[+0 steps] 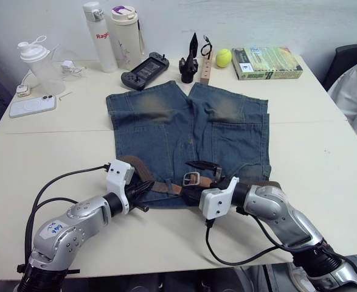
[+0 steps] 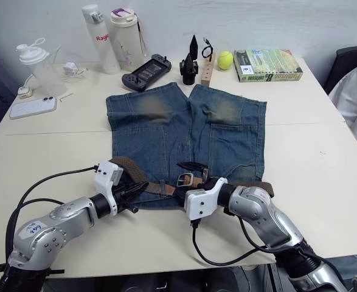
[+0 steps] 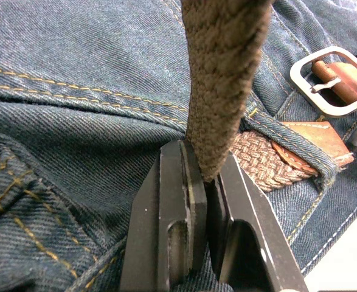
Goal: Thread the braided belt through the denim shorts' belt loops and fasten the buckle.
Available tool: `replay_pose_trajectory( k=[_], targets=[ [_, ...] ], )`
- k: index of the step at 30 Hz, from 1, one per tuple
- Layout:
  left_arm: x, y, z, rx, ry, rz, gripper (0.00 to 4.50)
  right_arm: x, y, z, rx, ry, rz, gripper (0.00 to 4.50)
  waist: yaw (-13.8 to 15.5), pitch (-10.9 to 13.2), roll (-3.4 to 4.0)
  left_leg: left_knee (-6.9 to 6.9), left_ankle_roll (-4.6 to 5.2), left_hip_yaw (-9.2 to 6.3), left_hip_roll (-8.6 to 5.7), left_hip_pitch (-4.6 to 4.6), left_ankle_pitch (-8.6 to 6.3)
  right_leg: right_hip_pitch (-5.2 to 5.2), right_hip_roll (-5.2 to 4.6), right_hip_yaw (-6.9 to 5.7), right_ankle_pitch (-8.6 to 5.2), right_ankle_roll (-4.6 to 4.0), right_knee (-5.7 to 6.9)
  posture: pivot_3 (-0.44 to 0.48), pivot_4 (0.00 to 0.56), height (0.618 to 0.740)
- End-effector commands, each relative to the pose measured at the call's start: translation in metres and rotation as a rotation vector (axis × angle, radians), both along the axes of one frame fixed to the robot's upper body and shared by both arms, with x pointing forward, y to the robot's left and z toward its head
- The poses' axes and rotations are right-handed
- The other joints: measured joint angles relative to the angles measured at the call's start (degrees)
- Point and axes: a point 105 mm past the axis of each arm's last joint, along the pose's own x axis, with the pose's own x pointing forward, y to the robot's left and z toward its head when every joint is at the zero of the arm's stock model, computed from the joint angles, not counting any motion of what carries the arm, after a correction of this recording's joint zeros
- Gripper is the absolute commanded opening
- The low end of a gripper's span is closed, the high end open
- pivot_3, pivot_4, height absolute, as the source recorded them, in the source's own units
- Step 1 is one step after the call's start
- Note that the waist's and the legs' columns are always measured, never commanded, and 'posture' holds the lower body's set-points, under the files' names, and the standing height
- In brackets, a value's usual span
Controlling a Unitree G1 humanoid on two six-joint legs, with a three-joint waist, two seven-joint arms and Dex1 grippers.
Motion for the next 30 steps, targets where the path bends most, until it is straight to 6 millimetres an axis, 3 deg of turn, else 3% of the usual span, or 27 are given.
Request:
replay_pose_trajectory(
  k=[1, 7, 17, 30],
  targets=[
    [-0.015, -0.008, -0.025, 0.006, 0.118, -0.049, 0.0, -0.006, 0.009, 0.008, 0.03, -0.026, 0.042, 4.47, 0.0, 0.0, 0.0, 0.0, 0.0, 0.0, 0.0, 0.0, 0.0, 0.0, 0.0, 0.0, 0.0, 0.0, 0.0, 0.0, 0.15, 0.72],
    [-0.014, -0.008, -0.023, 0.0, 0.115, -0.045, 0.0, -0.006, 0.013, 0.005, 0.025, -0.025, 0.045, 4.47, 0.1, 0.0, 0.0, 0.0, 0.0, 0.0, 0.0, 0.0, 0.0, 0.0, -0.01, -0.01, 0.0, 0.0, 0.01, 0.0, 0.15, 0.72],
    [-0.014, -0.009, -0.023, -0.004, 0.12, -0.052, 0.0, 0.006, 0.002, 0.0, 0.013, -0.019, -0.033, 4.47, 0.0, 0.0, 0.0, 0.01, 0.01, 0.0, 0.0, 0.01, 0.0, 0.0, 0.0, 0.0, 0.0, 0.0, 0.02, 0.0, 0.15, 0.72],
    [-0.015, -0.011, -0.024, -0.008, 0.121, -0.056, 0.0, 0.007, -0.006, -0.015, -0.022, 0.02, -0.056, 4.47, 0.0, 0.0, 0.0, 0.01, 0.01, 0.01, 0.0, 0.02, 0.0, 0.01, 0.0, 0.01, 0.0, 0.0, 0.04, 0.0, 0.15, 0.72]
  ],
)
